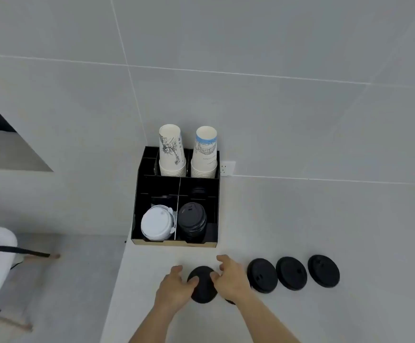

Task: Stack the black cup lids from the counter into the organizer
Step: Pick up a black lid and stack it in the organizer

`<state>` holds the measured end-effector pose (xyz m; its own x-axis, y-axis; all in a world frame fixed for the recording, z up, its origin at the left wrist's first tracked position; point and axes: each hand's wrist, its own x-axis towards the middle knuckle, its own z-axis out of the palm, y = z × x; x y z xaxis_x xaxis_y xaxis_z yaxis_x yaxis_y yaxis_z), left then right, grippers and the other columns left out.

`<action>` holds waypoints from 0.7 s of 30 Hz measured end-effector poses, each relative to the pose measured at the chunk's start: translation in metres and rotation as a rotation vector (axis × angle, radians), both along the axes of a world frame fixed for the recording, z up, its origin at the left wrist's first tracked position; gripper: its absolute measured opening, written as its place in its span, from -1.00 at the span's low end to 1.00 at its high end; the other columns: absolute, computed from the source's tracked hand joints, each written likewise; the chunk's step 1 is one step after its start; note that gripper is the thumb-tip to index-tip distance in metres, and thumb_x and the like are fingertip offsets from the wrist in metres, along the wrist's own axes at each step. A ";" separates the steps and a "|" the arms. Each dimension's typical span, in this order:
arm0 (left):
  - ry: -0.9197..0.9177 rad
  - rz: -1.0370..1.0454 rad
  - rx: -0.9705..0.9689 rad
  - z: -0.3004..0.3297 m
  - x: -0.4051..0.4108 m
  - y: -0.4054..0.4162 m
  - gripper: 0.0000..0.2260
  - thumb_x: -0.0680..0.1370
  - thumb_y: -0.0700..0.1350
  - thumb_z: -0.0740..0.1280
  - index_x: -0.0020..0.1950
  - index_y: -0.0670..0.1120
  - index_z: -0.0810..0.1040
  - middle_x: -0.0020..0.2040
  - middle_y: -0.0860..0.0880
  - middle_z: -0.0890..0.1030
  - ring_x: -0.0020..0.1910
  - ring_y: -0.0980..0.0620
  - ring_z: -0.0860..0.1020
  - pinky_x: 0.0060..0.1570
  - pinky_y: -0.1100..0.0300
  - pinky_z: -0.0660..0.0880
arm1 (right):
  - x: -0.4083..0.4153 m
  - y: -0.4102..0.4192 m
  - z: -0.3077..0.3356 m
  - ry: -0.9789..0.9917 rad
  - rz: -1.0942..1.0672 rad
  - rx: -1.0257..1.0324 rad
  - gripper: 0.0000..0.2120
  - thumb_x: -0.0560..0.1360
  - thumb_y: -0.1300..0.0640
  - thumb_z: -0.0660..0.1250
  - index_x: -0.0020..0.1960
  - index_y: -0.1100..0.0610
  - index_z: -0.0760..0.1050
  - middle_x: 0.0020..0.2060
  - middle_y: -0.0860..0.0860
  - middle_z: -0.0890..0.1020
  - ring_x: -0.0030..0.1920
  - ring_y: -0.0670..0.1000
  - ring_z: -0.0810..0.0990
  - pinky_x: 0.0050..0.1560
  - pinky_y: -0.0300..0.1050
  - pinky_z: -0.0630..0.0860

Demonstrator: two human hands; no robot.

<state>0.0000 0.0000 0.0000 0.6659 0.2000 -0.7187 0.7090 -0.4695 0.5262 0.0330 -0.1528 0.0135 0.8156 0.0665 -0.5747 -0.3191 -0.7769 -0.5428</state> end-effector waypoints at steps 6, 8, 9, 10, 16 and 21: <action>0.050 -0.006 -0.074 0.000 0.001 -0.004 -0.35 0.50 0.06 0.35 0.54 -0.04 0.22 0.41 -0.12 0.48 0.35 -0.09 0.48 0.36 0.06 0.39 | 0.000 0.001 -0.004 0.072 0.049 -0.010 -0.44 0.50 0.10 0.28 0.48 0.07 0.25 -0.02 0.03 0.59 -0.04 0.03 0.58 0.03 -0.11 0.56; 0.060 0.022 -0.115 0.001 0.002 -0.004 -0.37 0.48 0.03 0.40 0.50 -0.03 0.28 0.37 -0.10 0.52 0.29 -0.08 0.53 0.33 0.08 0.43 | 0.000 0.003 -0.005 0.090 0.044 0.004 -0.47 0.50 0.12 0.28 0.45 0.06 0.29 0.10 0.08 0.62 0.03 0.06 0.61 0.06 -0.09 0.58; 0.060 0.027 -0.130 0.001 0.002 -0.004 -0.38 0.46 0.01 0.42 0.49 -0.03 0.30 0.35 -0.10 0.54 0.27 -0.08 0.54 0.31 0.08 0.44 | -0.001 0.003 -0.006 0.095 0.038 0.005 -0.49 0.50 0.13 0.29 0.43 0.05 0.32 0.12 0.09 0.62 0.03 0.06 0.62 0.05 -0.10 0.59; 0.060 0.026 -0.135 0.002 0.002 -0.003 -0.38 0.45 0.00 0.43 0.47 -0.03 0.32 0.33 -0.10 0.55 0.25 -0.08 0.55 0.29 0.09 0.45 | -0.001 0.003 -0.007 0.088 0.024 0.006 -0.51 0.50 0.13 0.30 0.41 0.05 0.34 0.12 0.09 0.62 0.00 0.04 0.62 0.03 -0.11 0.60; -0.124 0.080 -0.115 0.023 0.017 0.006 -0.60 0.43 -0.08 0.46 0.26 0.03 0.54 0.04 0.06 0.62 0.04 0.04 0.60 0.14 0.14 0.53 | 0.012 0.006 0.008 -0.084 -0.127 0.036 -0.67 0.48 0.09 0.33 0.23 0.05 0.51 -0.16 -0.04 0.63 -0.19 -0.05 0.60 -0.13 -0.21 0.53; -0.311 0.148 -0.100 0.051 0.046 0.017 -0.72 0.44 -0.09 0.46 0.14 0.05 0.63 0.03 0.13 0.66 -0.03 0.15 0.63 0.12 0.15 0.54 | 0.041 0.016 0.043 -0.282 -0.156 0.086 -0.83 0.48 0.13 0.34 0.05 0.07 0.62 -0.22 -0.08 0.64 -0.13 0.00 0.65 -0.03 -0.09 0.59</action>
